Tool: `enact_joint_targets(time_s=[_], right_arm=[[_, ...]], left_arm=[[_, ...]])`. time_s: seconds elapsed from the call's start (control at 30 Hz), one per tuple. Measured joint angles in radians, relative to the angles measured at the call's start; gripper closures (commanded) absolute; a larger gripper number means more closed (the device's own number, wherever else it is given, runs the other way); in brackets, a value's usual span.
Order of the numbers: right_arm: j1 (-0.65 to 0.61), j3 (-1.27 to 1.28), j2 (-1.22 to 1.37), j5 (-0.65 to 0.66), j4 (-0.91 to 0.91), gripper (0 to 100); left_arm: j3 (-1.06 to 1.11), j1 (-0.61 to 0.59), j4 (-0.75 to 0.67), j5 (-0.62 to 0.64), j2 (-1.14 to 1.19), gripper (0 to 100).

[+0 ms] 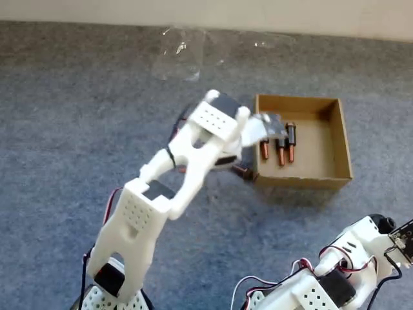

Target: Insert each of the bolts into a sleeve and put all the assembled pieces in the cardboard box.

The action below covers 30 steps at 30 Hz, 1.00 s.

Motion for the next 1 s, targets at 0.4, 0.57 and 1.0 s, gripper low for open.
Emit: enact_joint_targets(time_s=[0.4,0.57,1.0], right_arm=[[-0.413,0.000,0.000,0.064,0.000,99.3],[-0.614,0.000,0.000,0.066,0.000,99.3],[-0.858,0.000,0.000,0.066,0.000,99.3]], left_arm=[[-0.072,-0.253,0.003,0.244,0.002,100],[-0.074,-0.319,0.003,0.302,0.002,100],[0.063,-0.414,0.003,0.387,0.002,100]])
